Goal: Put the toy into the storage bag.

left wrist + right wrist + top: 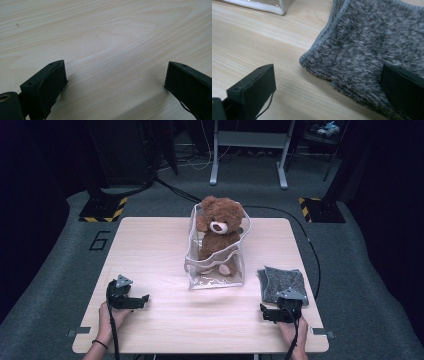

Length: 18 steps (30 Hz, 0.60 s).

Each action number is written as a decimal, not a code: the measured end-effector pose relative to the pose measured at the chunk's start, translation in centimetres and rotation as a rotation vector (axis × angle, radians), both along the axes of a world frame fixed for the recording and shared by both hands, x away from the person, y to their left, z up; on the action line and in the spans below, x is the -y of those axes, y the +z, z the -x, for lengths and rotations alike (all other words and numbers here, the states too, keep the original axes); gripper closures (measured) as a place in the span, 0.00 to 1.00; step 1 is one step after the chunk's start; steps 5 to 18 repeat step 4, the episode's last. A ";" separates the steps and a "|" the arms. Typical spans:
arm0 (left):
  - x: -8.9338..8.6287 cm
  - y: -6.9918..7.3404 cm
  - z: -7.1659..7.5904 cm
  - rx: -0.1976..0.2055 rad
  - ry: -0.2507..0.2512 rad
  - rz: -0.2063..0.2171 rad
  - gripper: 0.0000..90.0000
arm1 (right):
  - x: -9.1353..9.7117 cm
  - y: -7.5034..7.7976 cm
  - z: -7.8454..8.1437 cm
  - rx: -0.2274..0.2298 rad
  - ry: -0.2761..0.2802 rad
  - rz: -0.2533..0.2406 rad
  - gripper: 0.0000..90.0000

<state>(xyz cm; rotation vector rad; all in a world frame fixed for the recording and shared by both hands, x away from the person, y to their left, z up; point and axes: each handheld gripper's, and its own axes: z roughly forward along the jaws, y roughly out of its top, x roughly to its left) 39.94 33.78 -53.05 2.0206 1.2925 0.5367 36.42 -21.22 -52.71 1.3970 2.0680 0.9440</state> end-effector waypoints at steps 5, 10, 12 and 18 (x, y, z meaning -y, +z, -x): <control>0.0 0.0 0.1 0.003 -0.003 -0.013 0.04 | -0.1 0.0 0.0 0.010 0.032 0.013 0.00; 0.0 0.0 0.1 0.003 -0.003 -0.013 0.04 | -0.1 0.0 0.0 0.010 0.032 0.013 0.00; 0.0 0.0 0.1 0.003 -0.003 -0.013 0.04 | -0.1 0.0 0.0 0.010 0.032 0.013 0.00; 0.0 0.0 0.1 0.003 -0.003 -0.013 0.04 | -0.1 0.0 0.0 0.010 0.032 0.013 0.00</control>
